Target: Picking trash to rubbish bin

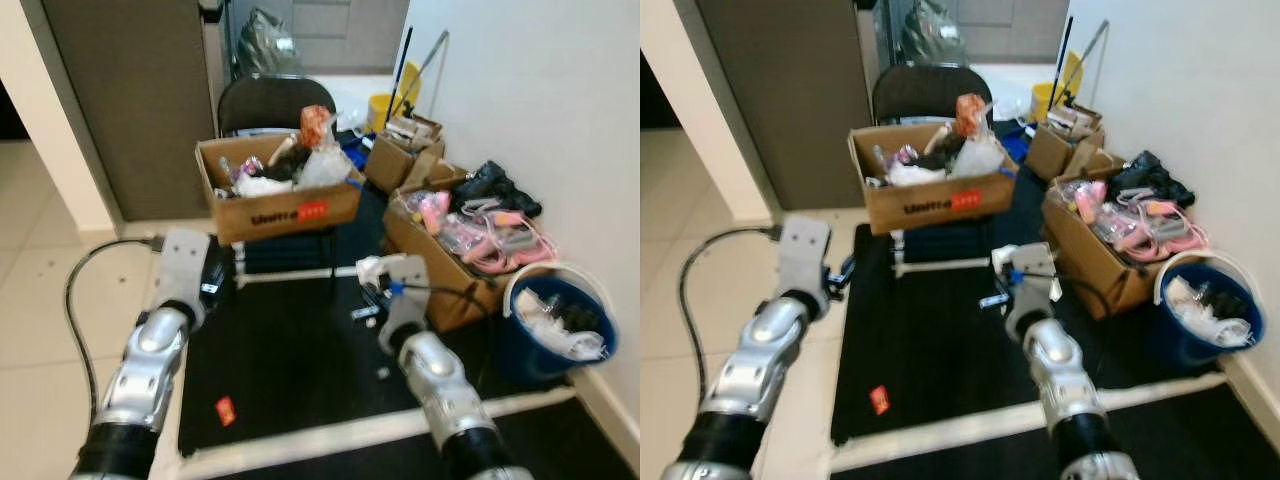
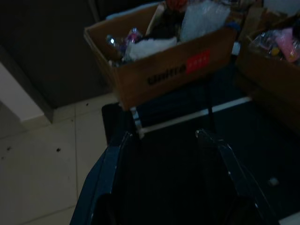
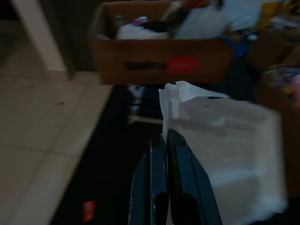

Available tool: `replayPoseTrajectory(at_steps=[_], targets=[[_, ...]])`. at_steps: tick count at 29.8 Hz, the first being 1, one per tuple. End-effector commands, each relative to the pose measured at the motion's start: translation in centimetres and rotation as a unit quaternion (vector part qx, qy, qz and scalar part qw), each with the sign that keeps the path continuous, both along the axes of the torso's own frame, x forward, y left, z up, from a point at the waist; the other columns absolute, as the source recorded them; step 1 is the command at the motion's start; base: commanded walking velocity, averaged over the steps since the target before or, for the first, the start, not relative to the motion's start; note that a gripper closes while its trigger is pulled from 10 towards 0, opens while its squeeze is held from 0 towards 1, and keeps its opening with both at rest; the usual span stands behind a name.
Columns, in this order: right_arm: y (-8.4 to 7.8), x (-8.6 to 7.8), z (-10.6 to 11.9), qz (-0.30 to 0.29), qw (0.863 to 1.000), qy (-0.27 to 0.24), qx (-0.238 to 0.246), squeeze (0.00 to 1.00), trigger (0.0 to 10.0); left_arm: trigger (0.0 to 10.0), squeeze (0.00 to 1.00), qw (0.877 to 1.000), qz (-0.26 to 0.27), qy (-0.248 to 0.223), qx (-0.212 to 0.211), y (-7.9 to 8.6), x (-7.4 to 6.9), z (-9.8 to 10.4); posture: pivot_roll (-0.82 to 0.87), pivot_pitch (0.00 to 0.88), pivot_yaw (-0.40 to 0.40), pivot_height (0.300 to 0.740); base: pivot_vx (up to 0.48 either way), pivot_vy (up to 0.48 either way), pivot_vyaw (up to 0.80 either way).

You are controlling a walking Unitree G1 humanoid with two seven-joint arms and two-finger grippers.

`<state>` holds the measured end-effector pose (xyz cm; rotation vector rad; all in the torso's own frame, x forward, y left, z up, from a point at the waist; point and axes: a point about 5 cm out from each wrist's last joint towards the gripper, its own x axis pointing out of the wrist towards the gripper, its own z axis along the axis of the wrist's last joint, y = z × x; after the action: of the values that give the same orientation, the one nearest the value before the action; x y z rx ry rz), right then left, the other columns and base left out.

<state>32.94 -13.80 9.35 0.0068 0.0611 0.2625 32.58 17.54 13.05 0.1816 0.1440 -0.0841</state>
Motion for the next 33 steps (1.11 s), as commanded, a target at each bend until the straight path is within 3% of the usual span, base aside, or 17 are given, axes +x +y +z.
replayPoseTrajectory(at_steps=[1,11,16,33], targets=[[0.1,-0.06,-0.27,-0.002,1.0,0.002,0.004,0.0,10.0,10.0,0.0,1.0,0.004,0.015,-0.001,0.36,-0.22,-0.61,-0.02,0.072,-0.034,0.74,0.349,0.0,0.0],[-0.06,-0.15,-0.26,-0.01,1.0,0.0,0.008,0.0,10.0,10.0,0.0,1.0,-0.004,0.013,-0.005,0.03,-0.19,-0.44,-0.02,0.072,-0.041,0.74,0.354,0.0,0.0],[0.04,-0.11,-0.28,-0.009,1.0,0.0,0.006,0.0,10.0,10.0,0.0,0.999,0.013,0.015,-0.045,0.06,-0.34,-0.41,-0.02,0.076,-0.041,0.74,0.366,0.0,0.0],[0.25,0.22,-0.04,-0.013,1.0,-0.006,0.014,0.0,10.0,10.0,0.0,0.999,0.017,0.014,-0.038,0.39,-0.37,-0.15,0.0,0.062,-0.043,0.74,0.369,0.0,0.0]])
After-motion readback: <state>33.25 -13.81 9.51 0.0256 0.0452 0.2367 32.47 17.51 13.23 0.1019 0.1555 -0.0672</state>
